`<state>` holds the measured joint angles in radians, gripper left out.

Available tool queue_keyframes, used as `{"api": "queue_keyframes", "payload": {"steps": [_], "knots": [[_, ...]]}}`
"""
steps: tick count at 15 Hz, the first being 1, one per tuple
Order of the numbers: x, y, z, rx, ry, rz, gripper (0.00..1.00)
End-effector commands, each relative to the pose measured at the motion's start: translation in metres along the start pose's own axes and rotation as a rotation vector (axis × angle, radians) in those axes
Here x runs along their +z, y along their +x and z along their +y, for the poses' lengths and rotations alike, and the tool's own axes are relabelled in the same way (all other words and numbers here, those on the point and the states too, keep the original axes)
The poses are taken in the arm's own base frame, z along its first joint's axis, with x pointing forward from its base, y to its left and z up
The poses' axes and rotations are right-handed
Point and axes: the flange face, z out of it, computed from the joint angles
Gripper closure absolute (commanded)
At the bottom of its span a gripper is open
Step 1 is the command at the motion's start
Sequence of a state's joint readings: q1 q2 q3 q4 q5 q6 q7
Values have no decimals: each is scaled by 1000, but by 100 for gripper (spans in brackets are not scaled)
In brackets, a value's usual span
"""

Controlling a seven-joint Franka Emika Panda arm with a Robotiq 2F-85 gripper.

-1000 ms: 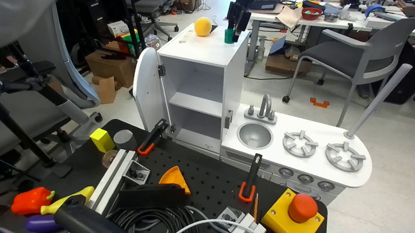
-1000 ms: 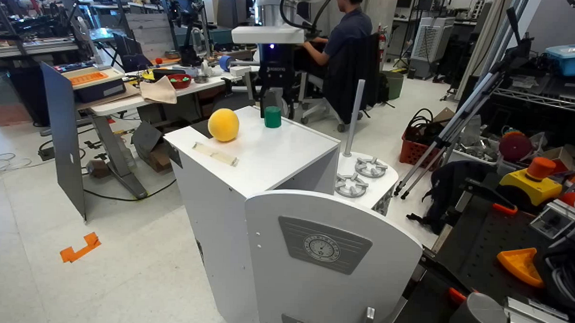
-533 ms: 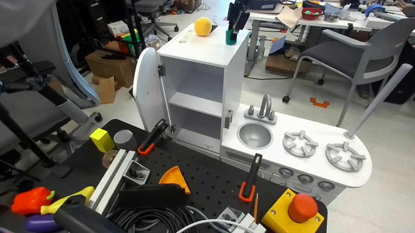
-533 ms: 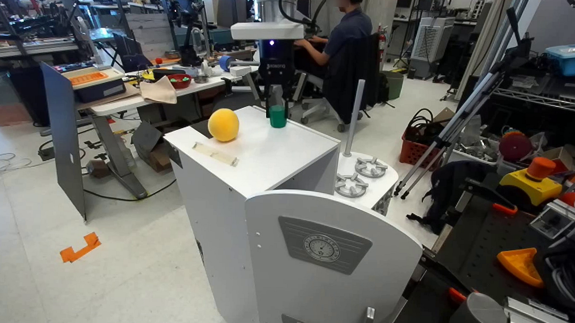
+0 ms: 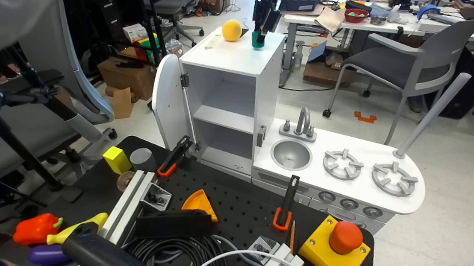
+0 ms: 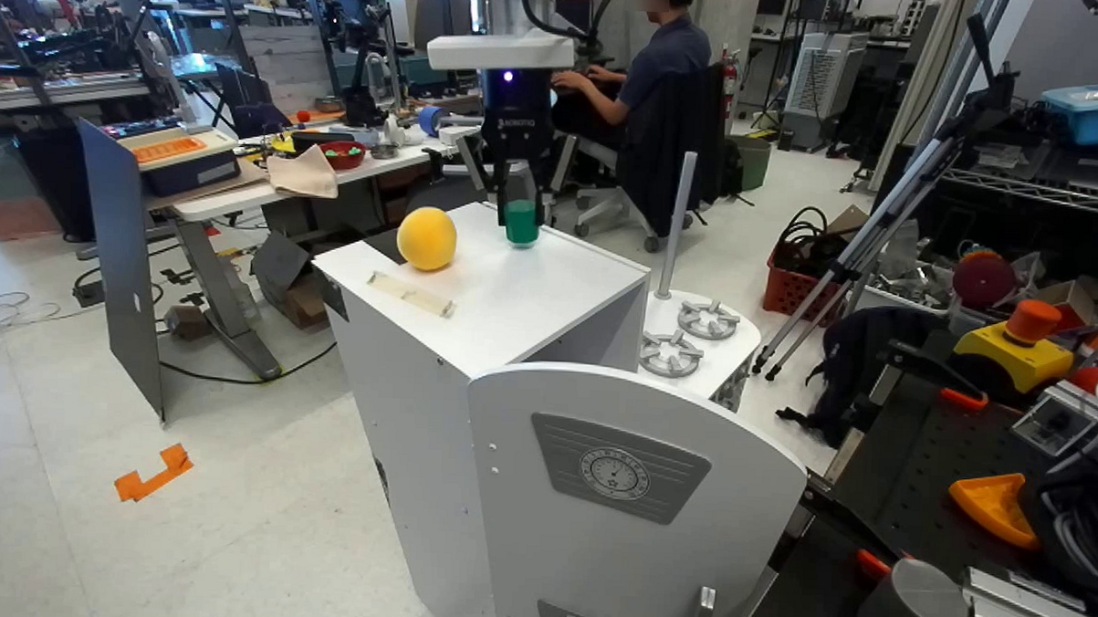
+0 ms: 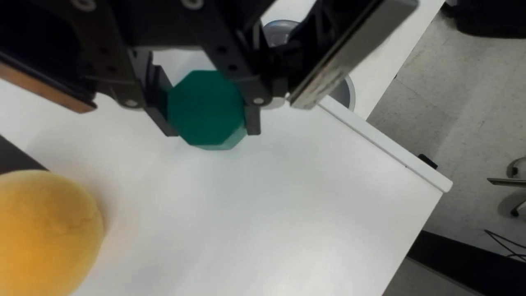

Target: Move the green object closer to you

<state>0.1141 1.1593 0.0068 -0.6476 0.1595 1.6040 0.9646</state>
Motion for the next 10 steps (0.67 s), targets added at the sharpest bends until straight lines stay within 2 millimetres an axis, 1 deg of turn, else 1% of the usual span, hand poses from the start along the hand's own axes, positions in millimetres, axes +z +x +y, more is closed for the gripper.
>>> {"api": "queue_keyframes", "payload": {"steps": [1,4,8,10], "knots": [[-8,-28,-7,-88,-49,-8,82],[-5,-44,-12,-155,-83,-4,82],[1,-55,-13,-202,-128,-9,82],[5,-59,-10,-212,-163,-24,82]]}}
